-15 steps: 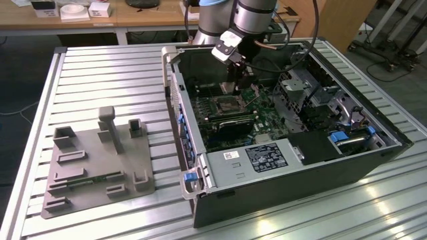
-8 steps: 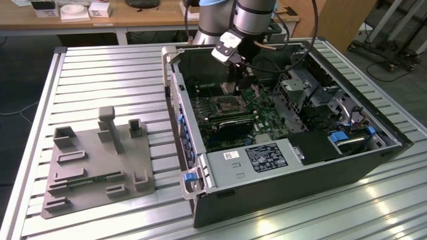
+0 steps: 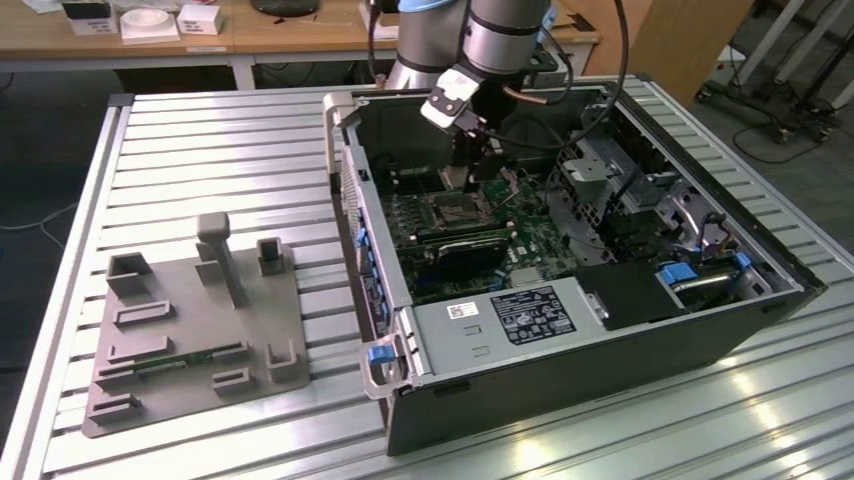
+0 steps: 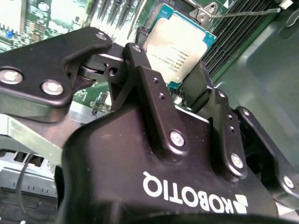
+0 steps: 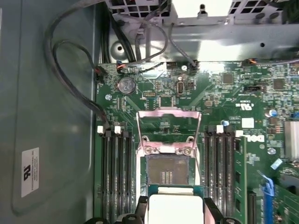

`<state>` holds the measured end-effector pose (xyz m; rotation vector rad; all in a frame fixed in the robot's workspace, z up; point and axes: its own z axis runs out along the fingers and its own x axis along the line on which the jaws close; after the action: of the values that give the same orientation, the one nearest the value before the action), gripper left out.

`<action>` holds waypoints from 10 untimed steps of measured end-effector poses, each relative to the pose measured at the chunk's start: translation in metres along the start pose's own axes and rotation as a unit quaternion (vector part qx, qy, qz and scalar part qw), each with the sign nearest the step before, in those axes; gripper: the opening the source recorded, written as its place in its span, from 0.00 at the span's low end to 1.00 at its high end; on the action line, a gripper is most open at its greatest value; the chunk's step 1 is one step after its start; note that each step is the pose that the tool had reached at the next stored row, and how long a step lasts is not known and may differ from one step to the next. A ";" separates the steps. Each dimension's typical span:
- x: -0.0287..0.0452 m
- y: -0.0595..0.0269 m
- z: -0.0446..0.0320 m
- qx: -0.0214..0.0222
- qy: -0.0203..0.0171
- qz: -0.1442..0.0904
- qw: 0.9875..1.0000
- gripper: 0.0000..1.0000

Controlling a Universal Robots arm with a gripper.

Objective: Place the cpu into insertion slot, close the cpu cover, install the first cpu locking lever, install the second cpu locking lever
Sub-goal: 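Place the cpu into insertion slot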

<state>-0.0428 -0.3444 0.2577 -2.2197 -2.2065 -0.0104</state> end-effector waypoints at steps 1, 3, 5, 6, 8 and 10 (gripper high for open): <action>0.0012 0.0006 0.0014 0.000 0.000 0.000 1.000 0.54; 0.0032 0.0025 0.0047 0.000 0.000 0.000 1.000 0.54; 0.0045 0.0038 0.0080 0.000 0.000 0.000 1.000 0.54; 0.0052 0.0043 0.0098 0.000 0.000 0.000 1.000 0.54; 0.0071 0.0053 0.0135 0.000 0.000 0.000 1.000 0.54; 0.0090 0.0060 0.0172 0.000 0.000 0.000 1.000 0.54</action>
<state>-0.0368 -0.3351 0.2407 -2.2196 -2.2066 -0.0105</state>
